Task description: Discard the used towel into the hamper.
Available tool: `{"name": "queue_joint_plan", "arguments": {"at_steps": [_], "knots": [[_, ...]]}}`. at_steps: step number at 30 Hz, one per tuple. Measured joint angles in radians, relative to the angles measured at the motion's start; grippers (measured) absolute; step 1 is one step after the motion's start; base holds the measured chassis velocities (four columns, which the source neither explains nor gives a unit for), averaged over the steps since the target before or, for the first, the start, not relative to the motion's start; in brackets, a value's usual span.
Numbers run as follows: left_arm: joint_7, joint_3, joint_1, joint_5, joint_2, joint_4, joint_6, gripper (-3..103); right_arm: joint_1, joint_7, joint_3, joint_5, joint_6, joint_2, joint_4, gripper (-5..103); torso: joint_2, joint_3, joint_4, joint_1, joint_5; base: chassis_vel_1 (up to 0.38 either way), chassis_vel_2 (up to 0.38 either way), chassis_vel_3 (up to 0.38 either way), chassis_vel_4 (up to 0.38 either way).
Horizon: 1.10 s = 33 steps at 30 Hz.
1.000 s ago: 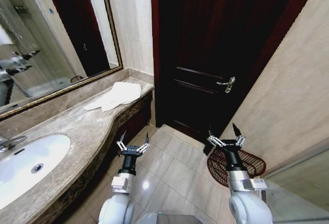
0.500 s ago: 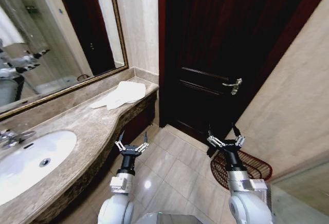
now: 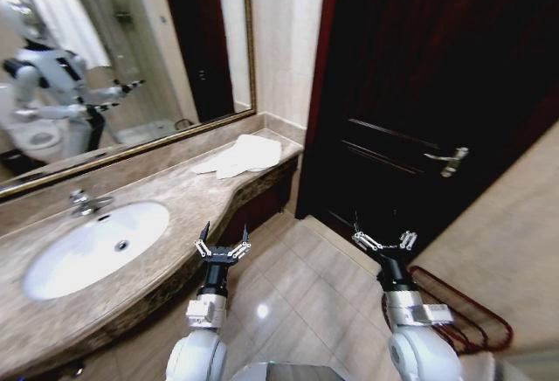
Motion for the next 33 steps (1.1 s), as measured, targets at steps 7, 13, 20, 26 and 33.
{"name": "queue_joint_plan", "arguments": {"at_steps": [7, 13, 20, 26, 33], "knots": [[-0.011, -0.006, -0.002, 0.018, 0.0, 0.009, -0.006, 100, -0.008, -0.001, -0.003, 0.001, -0.008, 0.005, 0.011, 100, 0.0, 0.0, 0.0002, 0.0, 0.0, 0.079, 0.092, 0.084, 0.086], [-0.022, -0.006, -0.002, 0.021, 0.0, 0.011, -0.002, 100, -0.015, -0.006, -0.003, 0.002, -0.01, 0.009, 0.018, 100, 0.0, 0.0, -0.0003, 0.0, 0.0001, 0.0, 0.0, 0.0, 0.0], [-0.045, -0.007, -0.001, 0.028, 0.0, 0.015, 0.004, 100, -0.025, -0.011, -0.005, 0.002, -0.002, 0.011, 0.021, 100, 0.0, 0.0, -0.0001, 0.0, 0.0, -0.015, 0.008, 0.014, -0.016], [-0.049, -0.007, -0.001, 0.033, 0.0, 0.018, 0.009, 100, -0.029, -0.016, -0.007, 0.001, 0.004, 0.011, 0.02, 100, 0.0, 0.0, 0.0, 0.0, 0.0001, -0.072, 0.092, 0.078, -0.093], [-0.043, -0.001, -0.001, 0.036, 0.0, 0.022, 0.01, 100, -0.028, -0.026, -0.01, 0.004, 0.007, 0.01, 0.016, 100, 0.0, 0.0, 0.0, 0.0, 0.0, -0.107, 0.114, 0.121, -0.117]]}}
